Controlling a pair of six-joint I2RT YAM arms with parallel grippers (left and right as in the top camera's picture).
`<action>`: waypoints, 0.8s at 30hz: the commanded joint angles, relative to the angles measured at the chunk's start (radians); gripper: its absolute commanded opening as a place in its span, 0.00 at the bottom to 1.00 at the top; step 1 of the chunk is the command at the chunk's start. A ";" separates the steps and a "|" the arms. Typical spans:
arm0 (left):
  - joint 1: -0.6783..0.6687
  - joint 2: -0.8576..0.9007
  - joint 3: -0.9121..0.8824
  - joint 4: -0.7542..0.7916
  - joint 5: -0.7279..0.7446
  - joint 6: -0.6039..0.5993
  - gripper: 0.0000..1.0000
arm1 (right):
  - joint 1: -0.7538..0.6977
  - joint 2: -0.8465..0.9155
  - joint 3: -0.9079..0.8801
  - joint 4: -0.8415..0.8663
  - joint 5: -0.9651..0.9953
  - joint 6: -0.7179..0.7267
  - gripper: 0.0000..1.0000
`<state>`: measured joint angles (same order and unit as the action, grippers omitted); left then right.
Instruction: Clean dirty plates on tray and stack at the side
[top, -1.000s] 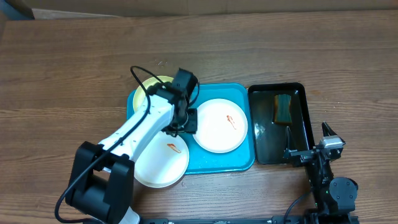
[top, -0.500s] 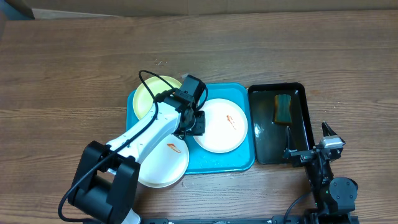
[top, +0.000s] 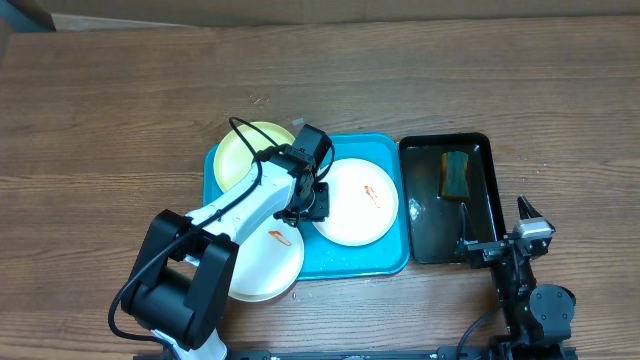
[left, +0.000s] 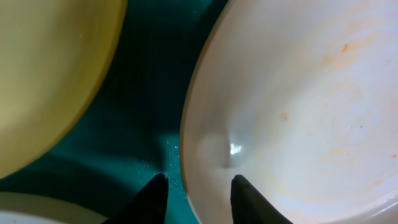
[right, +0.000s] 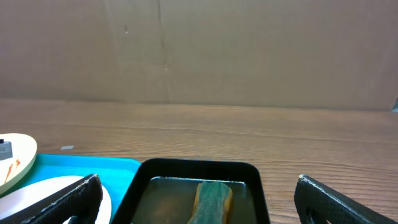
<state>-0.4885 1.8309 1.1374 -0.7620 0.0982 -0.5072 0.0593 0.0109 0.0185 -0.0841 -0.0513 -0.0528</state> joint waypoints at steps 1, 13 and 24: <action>0.008 0.007 -0.005 0.008 0.015 -0.017 0.34 | -0.005 -0.008 -0.011 0.012 0.005 0.005 1.00; 0.023 0.007 -0.005 0.034 0.019 -0.017 0.29 | -0.003 -0.008 -0.006 0.029 -0.152 0.005 1.00; 0.051 0.007 -0.005 0.033 0.072 -0.018 0.30 | -0.004 0.147 0.299 -0.234 -0.017 0.089 1.00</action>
<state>-0.4408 1.8309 1.1374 -0.7315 0.1417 -0.5186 0.0593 0.0971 0.1932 -0.2985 -0.1093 -0.0002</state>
